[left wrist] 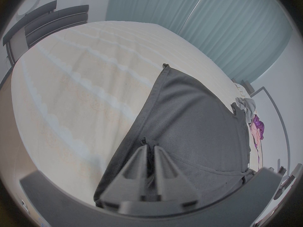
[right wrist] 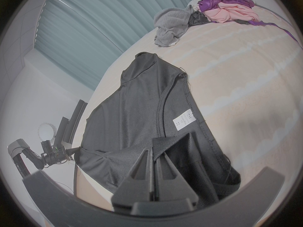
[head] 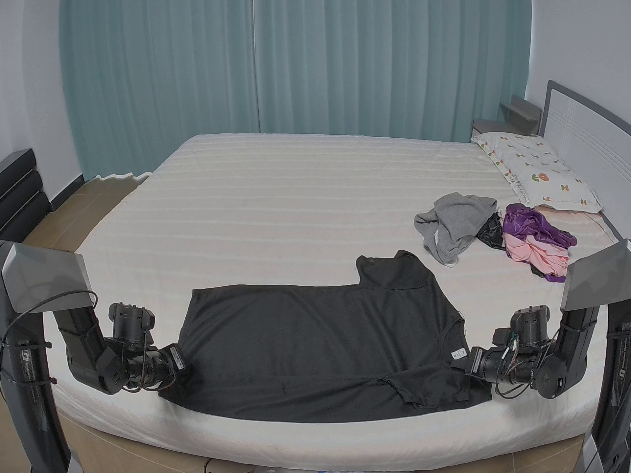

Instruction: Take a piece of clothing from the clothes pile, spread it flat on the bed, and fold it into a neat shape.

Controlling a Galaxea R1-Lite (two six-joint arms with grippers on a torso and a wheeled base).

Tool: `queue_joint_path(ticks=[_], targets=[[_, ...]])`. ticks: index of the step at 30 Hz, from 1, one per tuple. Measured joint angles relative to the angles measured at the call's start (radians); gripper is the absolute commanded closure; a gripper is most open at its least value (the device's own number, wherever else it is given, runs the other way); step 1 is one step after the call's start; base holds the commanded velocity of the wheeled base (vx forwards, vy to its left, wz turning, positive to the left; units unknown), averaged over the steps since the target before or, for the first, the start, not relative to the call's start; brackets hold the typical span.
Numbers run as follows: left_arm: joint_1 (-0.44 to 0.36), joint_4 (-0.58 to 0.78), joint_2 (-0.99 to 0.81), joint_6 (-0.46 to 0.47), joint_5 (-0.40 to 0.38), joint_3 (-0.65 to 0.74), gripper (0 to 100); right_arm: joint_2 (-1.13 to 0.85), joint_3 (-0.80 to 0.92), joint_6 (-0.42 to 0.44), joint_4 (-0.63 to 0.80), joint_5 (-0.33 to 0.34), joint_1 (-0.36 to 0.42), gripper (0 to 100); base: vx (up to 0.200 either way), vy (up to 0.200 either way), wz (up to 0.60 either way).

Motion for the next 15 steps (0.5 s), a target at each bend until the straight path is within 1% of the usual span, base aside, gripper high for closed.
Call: queue_joint_path(ticks=[4, 8, 15], targets=[[0.008, -0.005, 0.003, -0.008, 0.017, 0.0, 100, -0.005, 0.0, 0.001, 0.0, -0.002, 0.0, 100, 0.0, 0.0, 0.0], [0.015, -0.032, -0.004, -0.034, 0.034, 0.008, 100, -0.014, 0.0, 0.006, -0.001, -0.002, -0.001, 100, 0.0, 0.0, 0.0], [0.022, -0.074, -0.024, -0.161, 0.034, 0.029, 100, -0.028, 0.01, 0.018, -0.049, -0.007, -0.002, 100, 0.0, 0.0, 0.0]])
